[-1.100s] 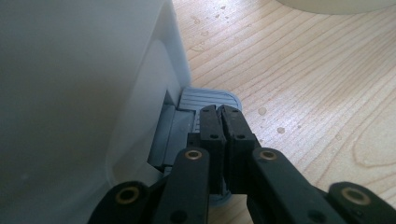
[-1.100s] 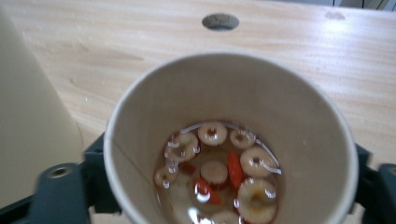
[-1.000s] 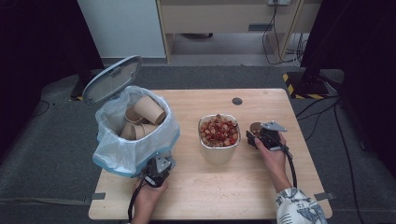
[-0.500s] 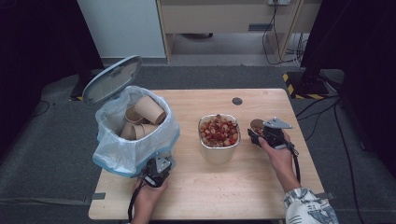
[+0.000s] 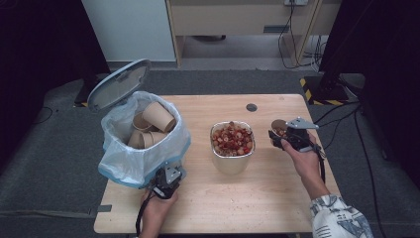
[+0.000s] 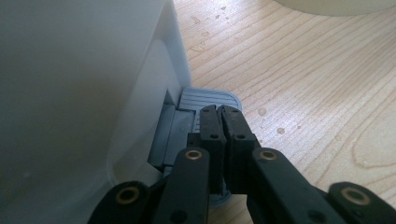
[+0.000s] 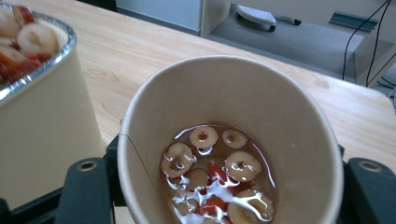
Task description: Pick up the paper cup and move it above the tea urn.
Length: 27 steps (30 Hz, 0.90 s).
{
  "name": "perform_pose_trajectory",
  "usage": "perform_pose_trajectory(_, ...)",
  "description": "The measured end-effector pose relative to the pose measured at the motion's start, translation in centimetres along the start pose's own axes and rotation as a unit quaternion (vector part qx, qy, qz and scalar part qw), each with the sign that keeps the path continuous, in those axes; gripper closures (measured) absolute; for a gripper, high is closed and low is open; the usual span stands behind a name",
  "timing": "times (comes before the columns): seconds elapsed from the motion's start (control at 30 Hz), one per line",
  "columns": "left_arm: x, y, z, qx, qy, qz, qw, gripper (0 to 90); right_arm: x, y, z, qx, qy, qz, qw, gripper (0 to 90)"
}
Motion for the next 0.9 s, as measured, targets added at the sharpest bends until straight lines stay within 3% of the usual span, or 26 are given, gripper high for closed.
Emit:
perform_pose_trajectory(0.27, 0.0, 0.0, 0.0, 0.000, 0.001, -0.001, 1.0000, 87.1, 0.4, 2.3, 0.8, 0.004, -0.004, 0.019, 0.9998, 32.3)
perform_pose_trajectory(0.6, 0.0, 0.0, 0.0, -0.001, 0.001, 0.000, 1.0000, 87.1, 0.0, 3.8, 1.2, 0.002, 0.004, 0.043, 0.9991, 32.3)
perform_pose_trajectory(0.9, 0.0, 0.0, 0.0, 0.000, 0.001, -0.002, 1.0000, 87.1, 0.1, 5.9, 1.8, 0.020, 0.011, 0.048, 0.9986, 32.4)
Point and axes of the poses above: each handheld gripper's, and its own axes: z roughly backward along the jaws, y roughly out of its top, x roughly to its right, the point moved 8 cm from there along -z, roughly forward along the jaws, and after that the axes turned 4 degrees about y, right-handed, at the moved point
